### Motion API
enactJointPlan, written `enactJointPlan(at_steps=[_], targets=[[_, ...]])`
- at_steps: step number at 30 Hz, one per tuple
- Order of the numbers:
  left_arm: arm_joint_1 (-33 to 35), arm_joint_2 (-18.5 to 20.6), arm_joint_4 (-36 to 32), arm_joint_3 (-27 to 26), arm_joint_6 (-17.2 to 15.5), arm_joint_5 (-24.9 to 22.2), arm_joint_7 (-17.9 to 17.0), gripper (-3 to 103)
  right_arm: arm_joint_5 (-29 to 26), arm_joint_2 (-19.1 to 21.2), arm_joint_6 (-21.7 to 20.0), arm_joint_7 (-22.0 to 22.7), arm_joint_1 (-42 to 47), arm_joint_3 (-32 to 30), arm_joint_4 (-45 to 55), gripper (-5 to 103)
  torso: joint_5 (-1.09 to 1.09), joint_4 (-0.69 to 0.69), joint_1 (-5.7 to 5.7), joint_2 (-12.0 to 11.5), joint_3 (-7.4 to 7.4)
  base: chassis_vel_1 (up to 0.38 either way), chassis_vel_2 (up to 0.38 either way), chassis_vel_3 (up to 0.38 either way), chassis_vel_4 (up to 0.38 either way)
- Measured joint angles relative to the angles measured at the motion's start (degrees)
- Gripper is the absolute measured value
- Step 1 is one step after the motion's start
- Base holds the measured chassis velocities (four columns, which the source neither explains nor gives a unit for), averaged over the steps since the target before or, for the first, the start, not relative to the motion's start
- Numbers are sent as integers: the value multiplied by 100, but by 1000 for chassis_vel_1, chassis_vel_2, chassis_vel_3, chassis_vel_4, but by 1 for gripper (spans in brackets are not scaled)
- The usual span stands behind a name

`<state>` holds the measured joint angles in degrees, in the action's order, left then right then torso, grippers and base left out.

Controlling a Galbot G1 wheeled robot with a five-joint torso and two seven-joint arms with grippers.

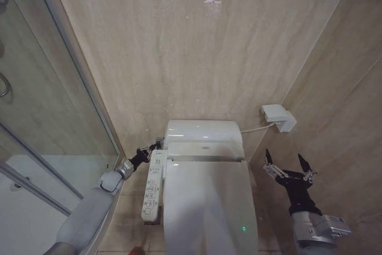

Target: Open the toilet lid, clean the toilet bowl with a toilet brush, close the toilet lid, and flush.

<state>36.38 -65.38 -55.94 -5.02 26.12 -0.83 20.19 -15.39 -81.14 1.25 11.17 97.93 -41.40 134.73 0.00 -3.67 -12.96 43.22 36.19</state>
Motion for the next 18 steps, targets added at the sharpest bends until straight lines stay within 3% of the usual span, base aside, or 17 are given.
enactJointPlan(at_steps=[18], targets=[[66,37,-101,-46,-22,0,22,0,0,0,0,0,0,0,0,100,-1,-2,0,-1,0,0,0,0,0]])
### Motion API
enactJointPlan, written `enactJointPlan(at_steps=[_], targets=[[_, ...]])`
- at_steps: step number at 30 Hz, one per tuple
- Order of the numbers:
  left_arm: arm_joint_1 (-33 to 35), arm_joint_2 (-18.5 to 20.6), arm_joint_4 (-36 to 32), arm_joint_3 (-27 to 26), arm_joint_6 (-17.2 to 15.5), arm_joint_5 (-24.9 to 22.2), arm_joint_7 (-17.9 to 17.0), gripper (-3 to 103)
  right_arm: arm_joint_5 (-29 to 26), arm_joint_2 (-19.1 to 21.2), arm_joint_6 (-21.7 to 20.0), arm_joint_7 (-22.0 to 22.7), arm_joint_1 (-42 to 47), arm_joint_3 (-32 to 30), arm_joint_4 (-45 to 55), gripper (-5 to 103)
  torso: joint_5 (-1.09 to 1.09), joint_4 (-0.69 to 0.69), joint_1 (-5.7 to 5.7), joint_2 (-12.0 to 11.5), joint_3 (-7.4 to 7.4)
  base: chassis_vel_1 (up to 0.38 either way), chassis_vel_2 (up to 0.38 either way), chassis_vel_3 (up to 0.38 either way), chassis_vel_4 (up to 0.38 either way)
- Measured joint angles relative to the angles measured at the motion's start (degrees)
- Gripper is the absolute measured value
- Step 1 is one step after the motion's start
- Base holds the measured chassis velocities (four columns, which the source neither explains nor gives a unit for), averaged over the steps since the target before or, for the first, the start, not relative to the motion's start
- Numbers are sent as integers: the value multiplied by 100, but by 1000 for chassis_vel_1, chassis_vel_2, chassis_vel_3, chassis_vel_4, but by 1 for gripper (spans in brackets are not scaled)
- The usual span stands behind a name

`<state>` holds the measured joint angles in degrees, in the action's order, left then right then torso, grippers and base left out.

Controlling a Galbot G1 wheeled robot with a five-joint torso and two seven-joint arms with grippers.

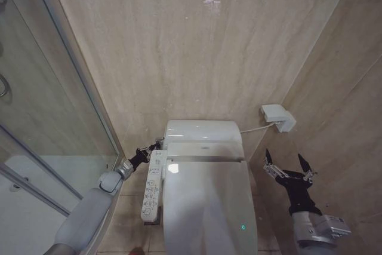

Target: Open the toilet lid, clean the toilet bowl with a toilet brush, close the toilet lid, and flush.

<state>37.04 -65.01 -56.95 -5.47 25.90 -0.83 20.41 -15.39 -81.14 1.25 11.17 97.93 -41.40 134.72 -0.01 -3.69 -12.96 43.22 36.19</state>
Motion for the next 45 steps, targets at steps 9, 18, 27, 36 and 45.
enactJointPlan(at_steps=[9,18,27,36,45], targets=[[441,23,-203,-347,-10,57,6,0,0,0,0,0,0,0,0,100,-3,-5,-1,0,0,0,0,0,0],[1013,135,-443,-1029,20,138,-46,0,0,0,0,0,0,0,0,100,-2,2,0,0,0,0,0,0,0],[1549,250,-1432,-1475,-467,-409,-810,8,0,0,0,0,0,0,0,100,1,2,1,0,-1,0,0,0,0],[2297,30,-2884,-1828,-1152,-756,-1222,35,0,0,0,1,0,0,0,100,1,2,1,1,-1,0,0,0,0],[3235,-180,-4076,-2514,-1423,-833,-1422,63,0,0,0,0,0,0,0,100,1,2,1,1,-1,0,0,0,0]])
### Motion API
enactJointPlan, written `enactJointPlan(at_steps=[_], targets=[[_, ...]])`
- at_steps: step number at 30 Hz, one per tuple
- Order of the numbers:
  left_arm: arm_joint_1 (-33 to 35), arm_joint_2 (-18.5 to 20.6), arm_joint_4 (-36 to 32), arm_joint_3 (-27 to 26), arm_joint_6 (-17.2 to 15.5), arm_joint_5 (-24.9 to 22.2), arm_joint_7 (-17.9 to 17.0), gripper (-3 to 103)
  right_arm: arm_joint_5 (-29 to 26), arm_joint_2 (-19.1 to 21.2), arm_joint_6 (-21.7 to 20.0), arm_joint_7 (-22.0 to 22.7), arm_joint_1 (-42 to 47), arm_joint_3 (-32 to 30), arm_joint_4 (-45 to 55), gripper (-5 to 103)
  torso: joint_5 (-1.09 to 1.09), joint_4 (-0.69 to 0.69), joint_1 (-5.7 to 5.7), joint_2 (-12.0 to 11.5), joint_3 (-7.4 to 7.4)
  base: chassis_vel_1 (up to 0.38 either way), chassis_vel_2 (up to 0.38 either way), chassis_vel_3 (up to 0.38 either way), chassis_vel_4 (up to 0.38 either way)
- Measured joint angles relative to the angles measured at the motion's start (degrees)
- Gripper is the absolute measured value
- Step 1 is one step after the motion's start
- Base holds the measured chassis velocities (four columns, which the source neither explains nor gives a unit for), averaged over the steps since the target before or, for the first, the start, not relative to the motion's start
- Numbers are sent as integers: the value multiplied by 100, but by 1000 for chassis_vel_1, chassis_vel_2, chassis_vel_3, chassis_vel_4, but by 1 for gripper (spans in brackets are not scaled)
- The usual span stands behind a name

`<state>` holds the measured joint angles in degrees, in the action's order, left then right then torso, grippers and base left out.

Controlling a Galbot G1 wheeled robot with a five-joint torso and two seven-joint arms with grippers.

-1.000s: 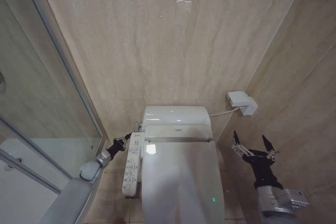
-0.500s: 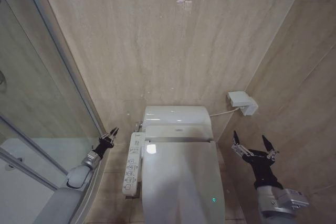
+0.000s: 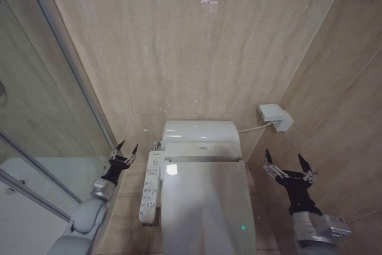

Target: Open the toilet lid, clean the toilet bowl with a toilet brush, close the toilet lid, and flush.

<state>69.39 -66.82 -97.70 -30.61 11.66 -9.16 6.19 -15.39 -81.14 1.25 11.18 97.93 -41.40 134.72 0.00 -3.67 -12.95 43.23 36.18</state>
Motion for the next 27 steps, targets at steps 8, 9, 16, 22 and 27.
enactJointPlan(at_steps=[8,9,16,22,27], targets=[[1077,-201,-1183,-932,-89,-179,-105,89,0,0,0,0,0,0,0,100,0,0,0,0,0,0,0,0,0],[1077,-201,-1183,-932,-89,-179,-105,89,0,0,0,0,0,0,0,100,0,0,0,0,0,0,0,0,0],[2008,-562,-2322,-1166,-623,-648,-399,100,0,0,0,0,0,0,0,100,0,0,0,0,0,0,0,0,0],[2501,-749,-2865,-1257,-814,-737,-470,100,0,0,0,0,0,0,0,100,0,0,0,0,0,0,0,0,0],[2692,-770,-3208,-1276,-1078,-759,-593,100,0,0,0,0,0,0,0,100,0,-1,-1,0,0,0,0,0,0]])
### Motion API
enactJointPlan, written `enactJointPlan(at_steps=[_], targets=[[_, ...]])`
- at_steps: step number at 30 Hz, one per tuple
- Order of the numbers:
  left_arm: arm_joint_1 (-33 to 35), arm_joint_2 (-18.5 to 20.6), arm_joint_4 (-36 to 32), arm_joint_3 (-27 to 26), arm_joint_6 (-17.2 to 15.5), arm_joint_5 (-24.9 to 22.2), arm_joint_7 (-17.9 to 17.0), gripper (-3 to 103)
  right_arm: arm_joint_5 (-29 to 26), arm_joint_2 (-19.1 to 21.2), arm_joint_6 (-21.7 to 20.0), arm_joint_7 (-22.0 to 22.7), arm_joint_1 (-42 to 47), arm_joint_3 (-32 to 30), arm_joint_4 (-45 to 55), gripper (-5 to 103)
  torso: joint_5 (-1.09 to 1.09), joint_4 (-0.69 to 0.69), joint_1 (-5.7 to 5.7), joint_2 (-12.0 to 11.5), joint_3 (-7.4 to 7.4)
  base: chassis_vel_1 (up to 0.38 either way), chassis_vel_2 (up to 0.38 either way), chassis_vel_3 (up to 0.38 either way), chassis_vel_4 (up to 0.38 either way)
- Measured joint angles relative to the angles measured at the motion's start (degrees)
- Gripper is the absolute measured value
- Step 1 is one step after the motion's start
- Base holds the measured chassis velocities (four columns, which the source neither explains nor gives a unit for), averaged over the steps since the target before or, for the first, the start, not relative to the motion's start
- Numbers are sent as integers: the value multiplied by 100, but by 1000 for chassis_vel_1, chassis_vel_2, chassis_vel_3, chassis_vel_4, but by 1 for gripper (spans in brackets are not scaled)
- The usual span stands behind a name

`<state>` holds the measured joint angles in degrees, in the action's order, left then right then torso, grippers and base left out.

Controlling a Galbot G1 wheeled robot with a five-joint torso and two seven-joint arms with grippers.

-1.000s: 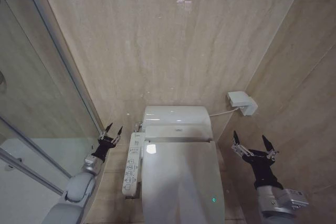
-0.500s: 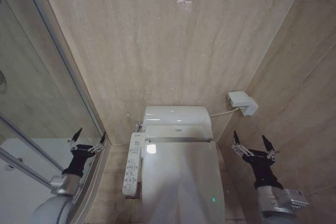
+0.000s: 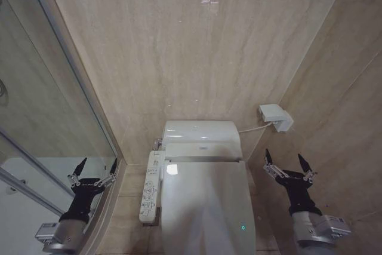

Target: Open the toilet lid, clean the toilet bowl with a toilet brush, close the toilet lid, and flush.

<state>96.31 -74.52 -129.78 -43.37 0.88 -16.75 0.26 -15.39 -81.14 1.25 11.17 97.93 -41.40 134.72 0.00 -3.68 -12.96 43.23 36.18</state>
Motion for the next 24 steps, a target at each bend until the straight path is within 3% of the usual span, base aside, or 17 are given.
enactJointPlan(at_steps=[6,17,24], targets=[[181,14,-314,-66,-144,-125,-95,100,0,0,0,0,0,0,0,100,0,1,0,0,0,0,0,0,0],[220,66,-376,299,-89,2,-233,100,0,0,0,0,0,0,0,100,0,1,0,0,0,0,0,0,0],[178,148,-363,239,-90,0,-239,100,0,0,0,0,0,0,0,100,-1,1,0,-1,0,0,0,0,0]])
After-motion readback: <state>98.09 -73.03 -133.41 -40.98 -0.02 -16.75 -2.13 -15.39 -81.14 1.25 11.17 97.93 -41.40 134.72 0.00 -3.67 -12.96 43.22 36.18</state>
